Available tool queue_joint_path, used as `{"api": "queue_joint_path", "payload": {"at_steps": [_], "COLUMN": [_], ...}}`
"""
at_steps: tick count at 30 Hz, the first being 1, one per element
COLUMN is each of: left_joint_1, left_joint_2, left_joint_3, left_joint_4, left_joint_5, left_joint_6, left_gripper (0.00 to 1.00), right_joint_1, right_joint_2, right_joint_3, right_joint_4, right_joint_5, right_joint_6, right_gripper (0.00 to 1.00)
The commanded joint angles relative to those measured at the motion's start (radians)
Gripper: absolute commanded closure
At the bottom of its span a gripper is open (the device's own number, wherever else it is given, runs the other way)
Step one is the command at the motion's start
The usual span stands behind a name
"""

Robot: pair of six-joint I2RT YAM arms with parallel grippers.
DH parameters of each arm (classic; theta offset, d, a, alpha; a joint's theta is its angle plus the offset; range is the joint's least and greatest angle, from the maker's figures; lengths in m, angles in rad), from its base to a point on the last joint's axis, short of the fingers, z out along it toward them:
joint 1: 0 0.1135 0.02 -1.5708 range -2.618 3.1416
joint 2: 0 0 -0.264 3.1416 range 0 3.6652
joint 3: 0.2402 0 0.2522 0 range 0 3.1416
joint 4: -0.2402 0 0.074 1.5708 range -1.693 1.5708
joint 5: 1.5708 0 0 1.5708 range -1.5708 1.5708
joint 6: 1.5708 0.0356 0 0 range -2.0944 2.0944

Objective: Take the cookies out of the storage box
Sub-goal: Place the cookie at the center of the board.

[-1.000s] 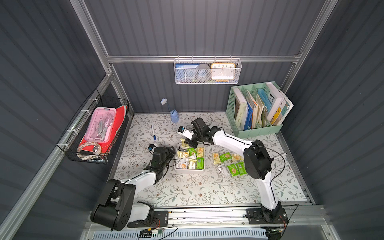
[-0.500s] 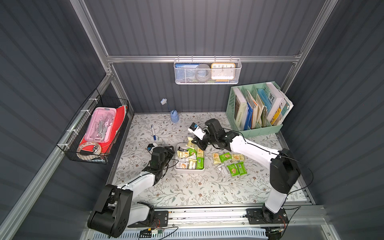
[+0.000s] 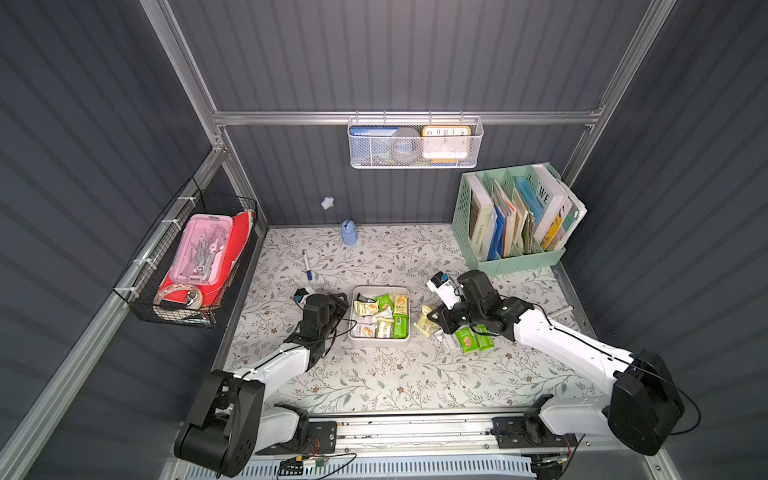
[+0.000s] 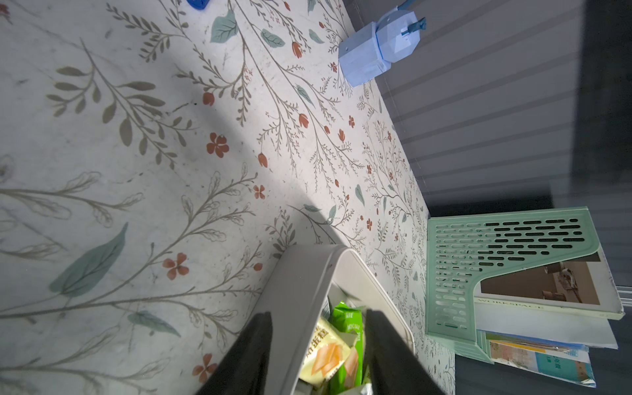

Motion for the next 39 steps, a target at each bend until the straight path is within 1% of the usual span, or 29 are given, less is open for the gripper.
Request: {"api": "queue_joint_path", "payload": {"at_steps": [1, 3, 9, 12, 14, 15, 18, 20, 23, 25, 26, 30, 33, 38, 39], "left_joint_1": [0.004, 0.004, 0.004, 0.004, 0.004, 0.004, 0.004, 0.004, 0.004, 0.004, 0.004, 0.004, 0.004, 0.004, 0.004], "left_joint_2": [-0.010, -0.011, -0.015, -0.013, -0.013, -0.013, -0.011, -0.005, 0.003, 0.007, 0.007, 0.003, -0.017, -0.088, -0.099], "left_joint_3": [0.008, 0.009, 0.009, 0.009, 0.009, 0.009, 0.010, 0.014, 0.020, 0.021, 0.022, 0.022, 0.024, 0.026, 0.022], "left_joint_4": [-0.024, -0.029, -0.044, -0.045, -0.047, -0.047, -0.049, -0.048, -0.043, -0.036, -0.034, -0.040, -0.063, -0.146, -0.153], "left_joint_5": [-0.007, -0.007, -0.007, -0.006, -0.004, -0.004, -0.004, -0.005, -0.003, 0.001, 0.002, 0.001, 0.003, -0.023, -0.026], "left_joint_6": [0.010, 0.009, 0.009, 0.010, 0.009, 0.009, 0.010, 0.013, 0.015, 0.015, 0.017, 0.019, 0.031, 0.065, 0.067], "left_gripper": [0.51, 0.51, 0.51, 0.51, 0.51, 0.51, 0.51, 0.51, 0.50, 0.51, 0.51, 0.51, 0.51, 0.50, 0.50], "right_joint_1": [0.001, 0.001, 0.001, 0.001, 0.001, 0.001, 0.001, 0.001, 0.005, 0.012, 0.019, 0.058, 0.103, 0.184, 0.199], "right_joint_2": [0.038, 0.072, 0.174, 0.242, 0.286, 0.297, 0.314, 0.303, 0.263, 0.231, 0.219, 0.212, 0.247, 0.354, 0.367], "right_joint_3": [-0.008, -0.012, -0.010, 0.019, 0.046, 0.055, 0.075, 0.087, 0.097, 0.109, 0.118, 0.175, 0.237, 0.393, 0.407], "right_joint_4": [-0.104, -0.114, -0.058, -0.056, -0.073, -0.080, -0.093, -0.103, -0.109, -0.114, -0.114, -0.088, -0.054, -0.098, -0.096], "right_joint_5": [-0.071, -0.094, -0.172, -0.180, -0.159, -0.136, -0.045, 0.005, 0.065, 0.081, 0.128, 0.143, 0.154, 0.237, 0.248], "right_joint_6": [0.055, 0.069, 0.080, 0.064, 0.053, 0.049, 0.038, 0.029, 0.016, -0.001, -0.014, -0.031, 0.034, 0.390, 0.437], "right_gripper": [0.93, 0.93, 0.93, 0.93, 0.91, 0.90, 0.77, 0.68, 0.61, 0.58, 0.57, 0.54, 0.53, 0.56, 0.56]}}
